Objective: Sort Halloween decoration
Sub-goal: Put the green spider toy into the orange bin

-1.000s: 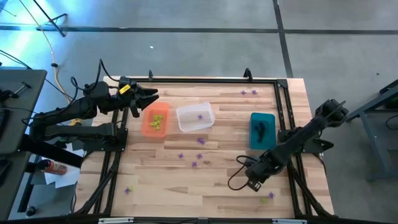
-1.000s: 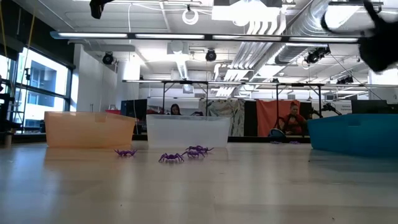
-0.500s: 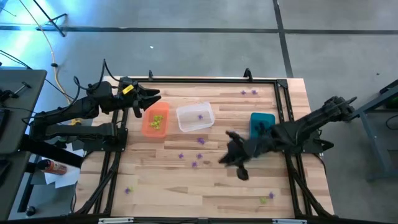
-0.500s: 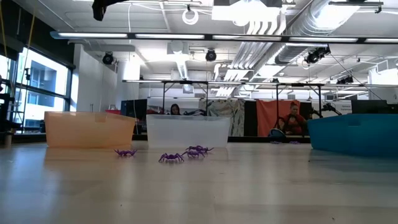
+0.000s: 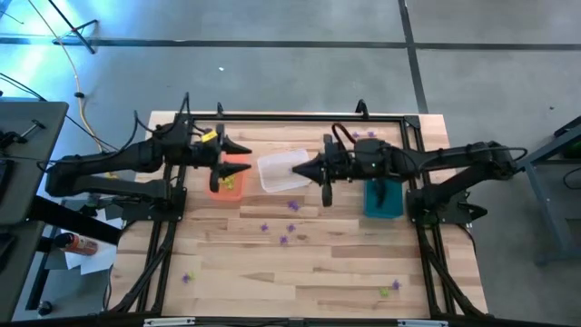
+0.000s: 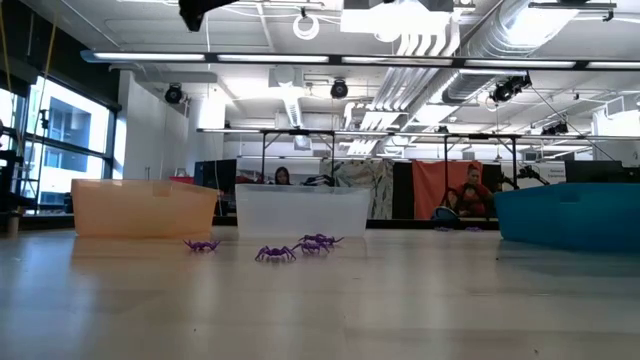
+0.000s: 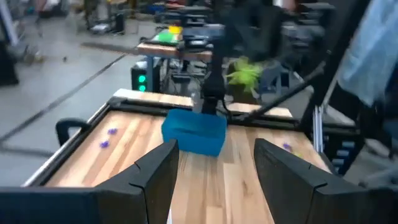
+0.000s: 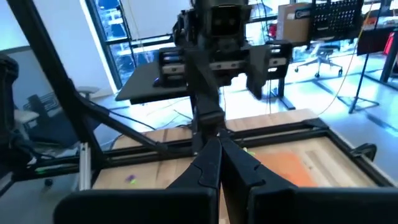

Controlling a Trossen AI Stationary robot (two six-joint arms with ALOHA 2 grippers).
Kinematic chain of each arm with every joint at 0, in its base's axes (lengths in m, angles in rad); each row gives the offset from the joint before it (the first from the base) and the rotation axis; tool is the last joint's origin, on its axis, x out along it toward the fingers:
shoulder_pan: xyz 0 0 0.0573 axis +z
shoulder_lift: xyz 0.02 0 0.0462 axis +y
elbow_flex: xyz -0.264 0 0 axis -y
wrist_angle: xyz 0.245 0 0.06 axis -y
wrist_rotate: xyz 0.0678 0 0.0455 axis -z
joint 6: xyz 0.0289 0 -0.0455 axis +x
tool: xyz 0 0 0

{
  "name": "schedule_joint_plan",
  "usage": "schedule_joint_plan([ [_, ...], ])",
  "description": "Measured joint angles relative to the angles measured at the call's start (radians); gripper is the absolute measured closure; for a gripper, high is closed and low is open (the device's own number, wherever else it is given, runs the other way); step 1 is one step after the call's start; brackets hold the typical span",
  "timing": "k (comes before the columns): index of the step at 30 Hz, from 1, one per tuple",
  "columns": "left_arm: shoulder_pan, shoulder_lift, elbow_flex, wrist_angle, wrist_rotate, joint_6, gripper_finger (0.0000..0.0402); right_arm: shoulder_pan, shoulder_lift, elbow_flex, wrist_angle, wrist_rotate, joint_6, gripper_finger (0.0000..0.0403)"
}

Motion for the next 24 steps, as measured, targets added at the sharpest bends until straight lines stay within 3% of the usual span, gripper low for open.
schedule_joint_plan([
  [13, -0.053, 0.182, 0.000, 0.299, -0.005, 0.010, 0.0206, -0.068, 0.003, 0.000, 0.004, -0.185, -0.163, 0.0403],
  [19, -0.086, 0.293, 0.000, 0.447, -0.002, -0.009, 0.0206, -0.105, 0.020, 0.000, 0.035, -0.315, -0.170, 0.0403],
  [24, -0.111, 0.371, 0.000, 0.550, -0.002, -0.067, 0.0206, -0.111, 0.021, 0.000, 0.034, -0.342, -0.172, 0.0403],
])
